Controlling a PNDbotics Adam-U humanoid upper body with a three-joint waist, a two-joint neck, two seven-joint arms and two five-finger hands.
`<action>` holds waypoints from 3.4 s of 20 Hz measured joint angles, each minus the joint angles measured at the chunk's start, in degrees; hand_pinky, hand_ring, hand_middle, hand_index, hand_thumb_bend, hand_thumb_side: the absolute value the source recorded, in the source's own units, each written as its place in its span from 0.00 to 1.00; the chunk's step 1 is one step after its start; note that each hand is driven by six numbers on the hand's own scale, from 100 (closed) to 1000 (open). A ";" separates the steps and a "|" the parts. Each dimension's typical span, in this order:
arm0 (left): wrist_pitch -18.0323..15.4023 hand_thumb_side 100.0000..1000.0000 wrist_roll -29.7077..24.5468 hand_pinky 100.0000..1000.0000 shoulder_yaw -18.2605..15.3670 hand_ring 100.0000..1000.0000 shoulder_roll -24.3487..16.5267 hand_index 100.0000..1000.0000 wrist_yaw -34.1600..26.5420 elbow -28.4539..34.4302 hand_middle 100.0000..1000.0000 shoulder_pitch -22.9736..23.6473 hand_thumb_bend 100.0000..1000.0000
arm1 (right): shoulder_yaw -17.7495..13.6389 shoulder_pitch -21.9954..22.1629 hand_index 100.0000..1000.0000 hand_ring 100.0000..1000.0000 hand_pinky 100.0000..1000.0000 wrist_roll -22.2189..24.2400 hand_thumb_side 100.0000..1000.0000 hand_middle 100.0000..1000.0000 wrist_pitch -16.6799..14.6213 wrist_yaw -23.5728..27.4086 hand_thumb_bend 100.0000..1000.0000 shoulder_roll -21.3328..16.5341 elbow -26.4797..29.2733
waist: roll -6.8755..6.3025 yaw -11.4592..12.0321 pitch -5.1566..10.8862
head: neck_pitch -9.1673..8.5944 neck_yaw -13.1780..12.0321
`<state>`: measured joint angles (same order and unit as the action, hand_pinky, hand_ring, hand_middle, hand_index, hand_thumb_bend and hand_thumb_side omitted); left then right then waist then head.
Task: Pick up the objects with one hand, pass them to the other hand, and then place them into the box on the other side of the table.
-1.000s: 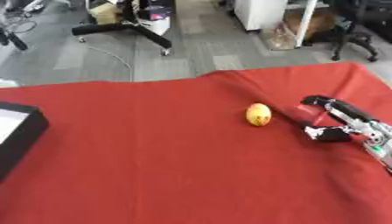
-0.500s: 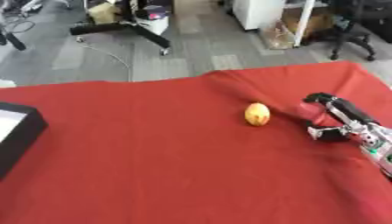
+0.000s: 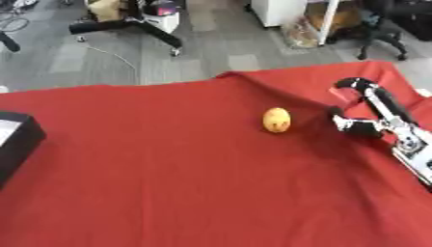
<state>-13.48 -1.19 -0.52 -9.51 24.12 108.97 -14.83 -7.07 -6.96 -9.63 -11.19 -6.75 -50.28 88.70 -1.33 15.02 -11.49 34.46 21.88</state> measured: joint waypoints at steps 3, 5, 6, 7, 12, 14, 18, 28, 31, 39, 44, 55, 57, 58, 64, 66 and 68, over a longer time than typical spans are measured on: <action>0.01 0.64 0.08 0.46 -0.02 0.46 -0.01 0.83 0.62 -1.75 0.60 0.69 0.38 | -0.57 0.36 0.27 0.63 0.57 1.25 0.00 0.34 1.07 4.48 0.00 -0.11 6.34 | 0.00 -0.85 0.01 | 0.60 -0.72; -0.04 0.64 0.03 0.46 -0.01 0.46 -0.01 0.82 1.29 -3.38 0.60 0.83 0.36 | -0.61 0.42 0.27 0.63 0.58 2.39 0.00 0.34 1.84 7.52 0.00 -0.13 10.68 | 0.00 -1.35 0.17 | 0.78 -1.22; -0.11 0.63 -0.05 0.46 0.00 0.46 -0.01 0.82 1.74 -4.31 0.60 0.83 0.35 | -0.59 0.40 0.27 0.63 0.58 3.04 0.00 0.34 2.22 8.90 0.00 -0.13 12.89 | 0.00 -1.52 0.41 | 0.95 -1.47; -0.21 0.63 -0.15 0.46 0.03 0.45 -0.01 0.82 2.24 -5.24 0.60 0.79 0.34 | -0.55 0.38 0.27 0.63 0.58 3.70 0.00 0.34 2.62 10.19 0.00 -0.13 15.14 | 0.00 -1.70 0.75 | 1.19 -1.66; -1.12 0.60 -1.00 0.46 1.43 0.45 0.01 0.82 4.15 -10.09 0.59 -0.86 0.31 | 1.31 -1.33 0.27 0.63 0.57 7.63 0.00 0.34 3.80 15.05 0.00 -0.12 23.28 | 0.00 -1.99 1.17 | 1.51 -2.21; -1.84 0.59 -1.44 0.46 2.57 0.46 0.01 0.82 4.80 -12.14 0.59 -2.50 0.31 | 2.55 -3.03 0.27 0.64 0.57 9.92 0.00 0.34 3.19 17.17 0.00 -0.10 24.29 | 0.00 -1.99 1.52 | 1.71 -2.32; -4.37 0.57 -1.80 0.47 5.99 0.47 0.01 0.83 6.00 -16.12 0.60 -7.68 0.30 | 5.28 -6.90 0.27 0.64 0.57 15.38 0.02 0.34 2.03 22.34 0.00 0.25 24.71 | 0.00 -1.77 2.01 | 1.96 -2.51; -16.82 0.56 0.15 0.55 16.24 0.52 2.30 0.84 6.94 -21.57 0.64 -22.25 0.39 | 11.40 -14.57 0.27 0.65 0.55 29.51 0.13 0.35 9.10 32.00 0.00 8.51 24.91 | 1.11 -1.17 2.62 | 3.22 -4.82; -20.44 0.56 1.81 0.58 19.07 0.54 3.31 0.84 7.19 -20.47 0.66 -23.95 0.41 | 12.44 -15.00 0.27 0.65 0.55 31.82 0.14 0.35 13.67 31.83 0.00 11.43 24.97 | 1.17 -0.90 2.62 | 3.78 -5.30; -25.76 0.49 6.28 0.62 22.96 0.58 2.96 0.83 4.86 -10.52 0.68 -24.05 0.46 | 14.96 -17.24 0.26 0.66 0.56 35.58 0.15 0.35 18.31 25.99 0.00 14.64 17.64 | 1.59 -0.73 3.00 | 5.08 -5.68; -25.01 0.47 11.70 0.65 21.33 0.61 0.29 0.83 3.26 -3.16 0.69 -23.12 0.47 | 17.37 -20.13 0.27 0.67 0.57 39.35 0.16 0.35 16.24 24.17 0.00 14.72 11.08 | 2.49 -1.41 3.20 | 5.23 -6.90; -25.90 0.47 11.02 0.63 21.69 0.60 -1.04 0.84 2.55 -1.02 0.70 -22.52 0.47 | 20.26 -20.19 0.26 0.66 0.56 52.73 0.17 0.34 11.50 26.76 0.00 14.71 8.72 | 2.49 -1.62 3.22 | 5.23 -7.33; -26.36 0.48 9.98 0.61 22.29 0.59 -1.04 0.84 2.43 -2.44 0.70 -22.70 0.47 | 20.21 -19.23 0.26 0.67 0.56 53.25 0.17 0.34 11.39 27.64 0.00 14.71 9.76 | 2.58 -1.63 3.22 | 5.24 -7.34; -26.47 0.49 9.36 0.61 22.76 0.58 -1.02 0.84 2.20 -3.57 0.70 -23.12 0.47 | 20.07 -18.57 0.26 0.67 0.56 53.20 0.17 0.34 11.39 28.26 0.00 14.69 10.71 | 2.71 -1.62 3.22 | 5.27 -7.35; -27.34 0.52 3.61 0.60 25.44 0.57 4.16 0.84 2.70 -15.12 0.68 -27.44 0.47 | 17.94 -15.82 0.26 0.67 0.57 49.36 0.11 0.35 10.22 33.01 0.00 11.69 20.51 | 3.97 -0.69 4.30 | 6.36 -6.46; -28.41 0.52 2.34 0.60 25.70 0.57 8.18 0.84 4.56 -19.89 0.68 -28.43 0.48 | 16.95 -16.69 0.26 0.66 0.56 47.41 0.13 0.34 10.23 35.47 0.00 10.59 23.03 | 4.03 -0.44 4.30 | 6.59 -5.75; -29.53 0.51 2.26 0.60 25.67 0.58 11.63 0.84 6.36 -23.23 0.69 -28.90 0.49 | 16.27 -17.09 0.26 0.66 0.56 45.74 0.14 0.34 11.18 37.81 0.00 10.45 24.18 | 4.06 -0.45 4.30 | 6.61 -5.26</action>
<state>-43.01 1.06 25.15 2.12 30.48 85.74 -43.73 9.19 -24.05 36.11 -0.01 31.06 -39.82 112.87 2.73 14.57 -7.18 41.06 16.62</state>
